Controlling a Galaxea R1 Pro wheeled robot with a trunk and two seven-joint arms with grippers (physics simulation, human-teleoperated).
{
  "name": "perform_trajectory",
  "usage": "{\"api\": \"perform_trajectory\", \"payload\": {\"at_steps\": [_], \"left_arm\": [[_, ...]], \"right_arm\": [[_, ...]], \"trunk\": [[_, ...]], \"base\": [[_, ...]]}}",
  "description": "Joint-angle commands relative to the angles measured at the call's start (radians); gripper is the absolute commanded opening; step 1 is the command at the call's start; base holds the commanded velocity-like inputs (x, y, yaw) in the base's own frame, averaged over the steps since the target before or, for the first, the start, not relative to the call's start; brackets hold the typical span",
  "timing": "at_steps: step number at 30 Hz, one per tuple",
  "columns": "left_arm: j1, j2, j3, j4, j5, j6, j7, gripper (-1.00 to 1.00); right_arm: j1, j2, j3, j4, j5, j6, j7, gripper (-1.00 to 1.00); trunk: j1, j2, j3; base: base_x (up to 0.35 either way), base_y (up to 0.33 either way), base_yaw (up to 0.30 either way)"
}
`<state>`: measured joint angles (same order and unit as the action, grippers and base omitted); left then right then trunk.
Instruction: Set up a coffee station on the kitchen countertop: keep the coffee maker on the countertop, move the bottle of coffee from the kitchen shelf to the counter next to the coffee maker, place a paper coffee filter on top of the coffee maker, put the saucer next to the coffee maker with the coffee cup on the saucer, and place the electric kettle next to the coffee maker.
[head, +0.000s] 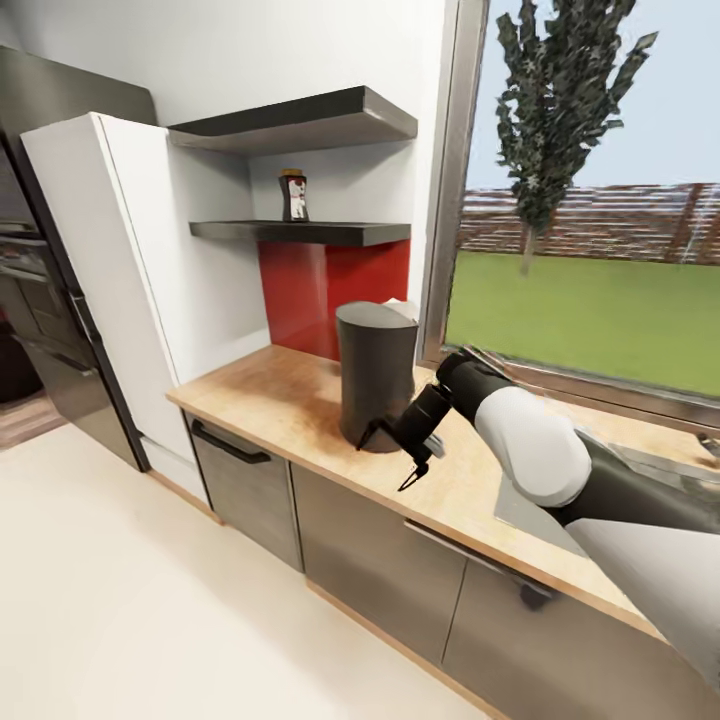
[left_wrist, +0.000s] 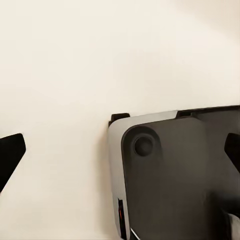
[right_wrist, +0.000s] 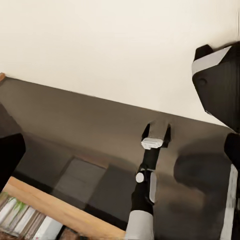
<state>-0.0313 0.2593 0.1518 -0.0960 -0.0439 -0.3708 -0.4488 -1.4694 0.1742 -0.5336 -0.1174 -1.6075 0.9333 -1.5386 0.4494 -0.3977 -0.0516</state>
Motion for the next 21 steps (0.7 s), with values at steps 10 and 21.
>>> {"api": "perform_trajectory", "payload": {"at_steps": [10, 21], "left_arm": [[-0.001, 0.0, 0.011, 0.001, -0.004, -0.002, -0.005, 1.0], [-0.001, 0.0, 0.009, -0.003, -0.004, -0.003, -0.007, 1.0]], "right_arm": [[0.181, 0.0, 0.004, -0.001, -0.01, 0.077, -0.008, 1.0], [0.403, 0.0, 0.008, -0.001, 0.053, 0.085, -0.008, 1.0]], "trunk": [[0.001, -0.002, -0.002], [0.001, -0.002, -0.002]], "base": [[-0.004, 0.044, 0.0], [0.0, 0.001, 0.0]]}}
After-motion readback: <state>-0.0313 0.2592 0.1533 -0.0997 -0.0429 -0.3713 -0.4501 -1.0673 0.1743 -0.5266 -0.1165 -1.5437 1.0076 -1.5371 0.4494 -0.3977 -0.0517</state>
